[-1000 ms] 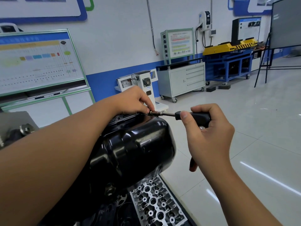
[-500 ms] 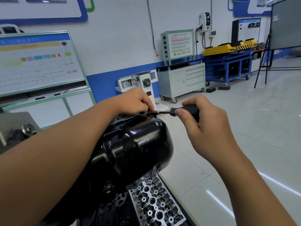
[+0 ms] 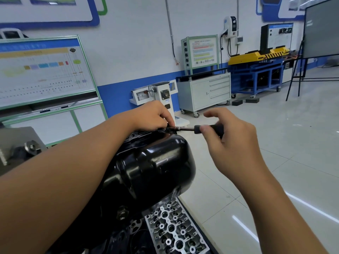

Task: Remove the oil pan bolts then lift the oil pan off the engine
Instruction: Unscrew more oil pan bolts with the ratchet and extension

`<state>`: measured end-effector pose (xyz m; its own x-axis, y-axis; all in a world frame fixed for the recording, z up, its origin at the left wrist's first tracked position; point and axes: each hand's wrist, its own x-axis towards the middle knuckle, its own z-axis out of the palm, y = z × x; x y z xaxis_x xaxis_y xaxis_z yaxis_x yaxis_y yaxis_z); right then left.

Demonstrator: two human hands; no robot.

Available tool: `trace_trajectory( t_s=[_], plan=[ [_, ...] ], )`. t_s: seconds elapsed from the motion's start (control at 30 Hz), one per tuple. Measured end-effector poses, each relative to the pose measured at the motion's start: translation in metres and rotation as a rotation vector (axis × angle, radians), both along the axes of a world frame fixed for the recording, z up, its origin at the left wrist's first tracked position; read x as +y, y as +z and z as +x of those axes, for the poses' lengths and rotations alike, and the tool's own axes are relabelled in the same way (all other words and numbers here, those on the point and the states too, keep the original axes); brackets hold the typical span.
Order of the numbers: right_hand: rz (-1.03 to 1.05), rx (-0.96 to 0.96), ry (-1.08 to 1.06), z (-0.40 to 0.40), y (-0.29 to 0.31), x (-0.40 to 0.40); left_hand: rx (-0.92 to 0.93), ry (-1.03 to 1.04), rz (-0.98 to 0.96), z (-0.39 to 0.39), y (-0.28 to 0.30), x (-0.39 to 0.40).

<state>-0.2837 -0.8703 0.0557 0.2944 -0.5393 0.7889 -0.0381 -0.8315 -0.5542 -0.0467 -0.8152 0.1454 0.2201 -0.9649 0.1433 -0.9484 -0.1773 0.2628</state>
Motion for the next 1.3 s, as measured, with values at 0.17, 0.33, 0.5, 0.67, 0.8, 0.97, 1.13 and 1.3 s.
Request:
trace_trajectory(
  t_s=[0.17, 0.33, 0.5, 0.67, 0.8, 0.97, 1.13, 1.3],
  plan=[
    [-0.079, 0.039, 0.017, -0.004, 0.001, -0.003, 0.004, 0.003, 0.001, 0.0, -0.001, 0.0],
    [0.107, -0.053, 0.001, 0.004, -0.004, -0.003, -0.024, -0.003, 0.005, -0.002, 0.0, 0.001],
    [-0.205, 0.048, -0.007, -0.002, -0.002, -0.004, -0.037, 0.017, 0.0, -0.002, 0.0, 0.0],
    [0.118, -0.029, 0.031, -0.002, -0.002, -0.006, -0.068, 0.022, 0.02, -0.006, 0.0, -0.002],
    [0.079, -0.022, 0.024, -0.002, -0.003, -0.01, -0.142, 0.018, 0.046, -0.01, 0.0, -0.005],
    [-0.126, 0.02, 0.028, -0.008, -0.001, -0.009, -0.201, -0.004, 0.053, -0.008, 0.001, -0.004],
    [0.159, -0.039, -0.047, 0.002, -0.004, 0.002, -0.241, -0.021, 0.061, -0.008, 0.002, -0.003],
    [-0.028, 0.055, 0.016, -0.005, 0.002, 0.006, -0.242, -0.024, 0.055, -0.008, 0.002, -0.002]
  ],
)
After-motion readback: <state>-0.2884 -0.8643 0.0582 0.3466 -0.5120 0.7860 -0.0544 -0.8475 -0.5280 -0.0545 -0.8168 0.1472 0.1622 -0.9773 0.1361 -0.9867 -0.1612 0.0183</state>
